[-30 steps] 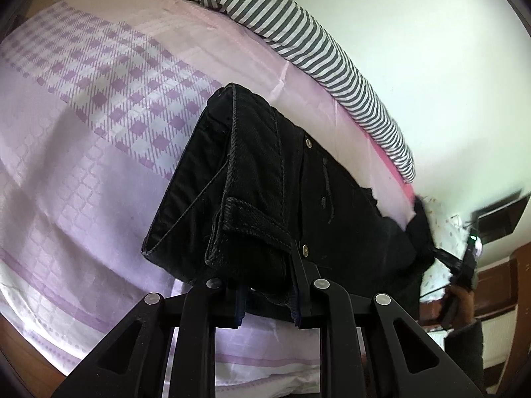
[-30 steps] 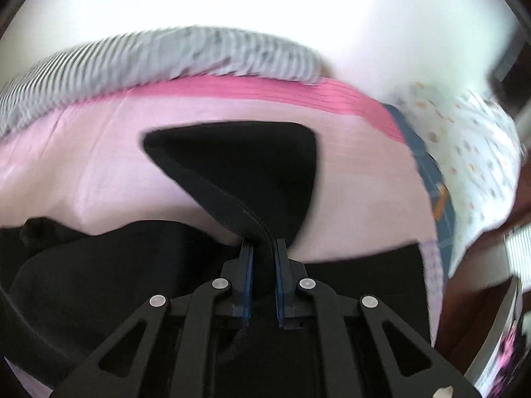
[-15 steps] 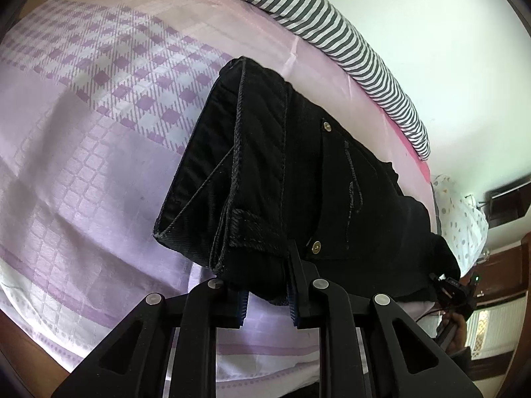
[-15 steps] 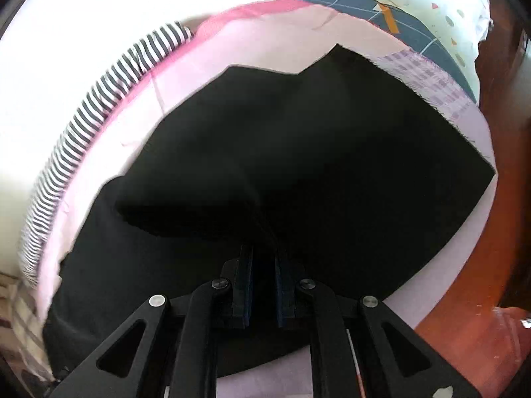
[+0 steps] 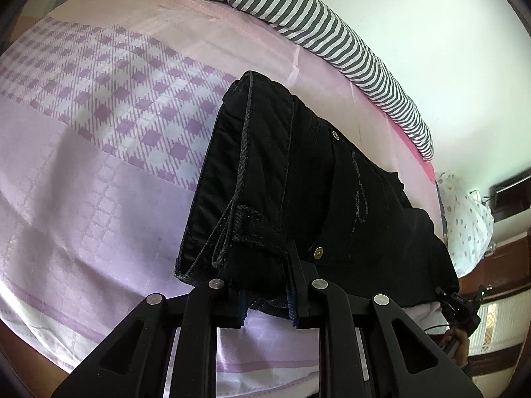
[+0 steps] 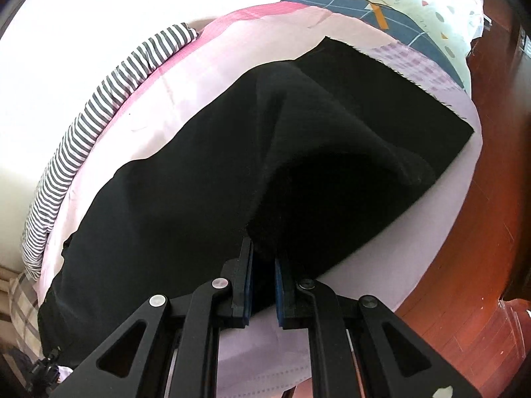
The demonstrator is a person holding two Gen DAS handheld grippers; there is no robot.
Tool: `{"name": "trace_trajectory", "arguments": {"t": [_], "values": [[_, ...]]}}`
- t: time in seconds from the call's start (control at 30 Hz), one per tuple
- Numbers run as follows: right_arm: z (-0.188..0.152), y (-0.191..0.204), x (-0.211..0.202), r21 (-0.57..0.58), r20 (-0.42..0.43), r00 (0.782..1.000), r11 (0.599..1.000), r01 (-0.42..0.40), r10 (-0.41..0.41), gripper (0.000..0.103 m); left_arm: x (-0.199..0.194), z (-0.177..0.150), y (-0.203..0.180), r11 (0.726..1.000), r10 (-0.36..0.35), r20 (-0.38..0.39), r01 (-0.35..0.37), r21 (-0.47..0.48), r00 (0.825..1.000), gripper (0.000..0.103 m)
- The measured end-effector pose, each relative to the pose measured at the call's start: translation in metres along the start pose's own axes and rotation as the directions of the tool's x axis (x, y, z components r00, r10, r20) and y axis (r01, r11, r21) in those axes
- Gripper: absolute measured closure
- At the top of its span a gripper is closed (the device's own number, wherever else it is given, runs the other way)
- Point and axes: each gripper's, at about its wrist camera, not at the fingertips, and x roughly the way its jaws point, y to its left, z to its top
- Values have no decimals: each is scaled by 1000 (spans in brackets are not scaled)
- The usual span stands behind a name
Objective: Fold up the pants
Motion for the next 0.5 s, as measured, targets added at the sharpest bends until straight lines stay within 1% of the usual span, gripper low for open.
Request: {"name": "trace_trajectory", "arguments": {"t": [0.1, 0.13, 0.23, 0.3, 0.43, 0.47, 0.5], "values": [[-5, -3, 0, -5, -3, 1000, 1000, 3, -3, 95, 1, 2, 1, 1000, -2, 2, 2, -1, 1000, 84], [-2, -1, 0, -4, -2, 1000, 1000, 1, -1, 95, 3, 3, 1, 1000, 3, 2, -3, 6, 1000, 84], [2, 1, 1, 0, -7, 1000, 1000, 5, -5, 94, 7, -1, -1, 997, 42, 0, -42, 59, 999, 84], [2, 5, 3, -5, -14, 1000, 1000, 7, -7, 94, 8, -2, 0, 996, 46, 3, -46, 70, 999, 83], [6, 4, 3, -1, -35, 999, 1000, -24, 24, 86, 8, -1, 3, 998, 34, -5, -33, 51, 999, 80], [7, 3, 2, 6, -36, 998, 999, -44, 44, 79, 7, -1, 3, 998, 31, -8, -31, 50, 999, 80], [8, 2, 1, 19, -38, 996, 996, -83, 84, 74, 7, -1, 3, 999, 27, -12, -26, 45, 1000, 79]]}}
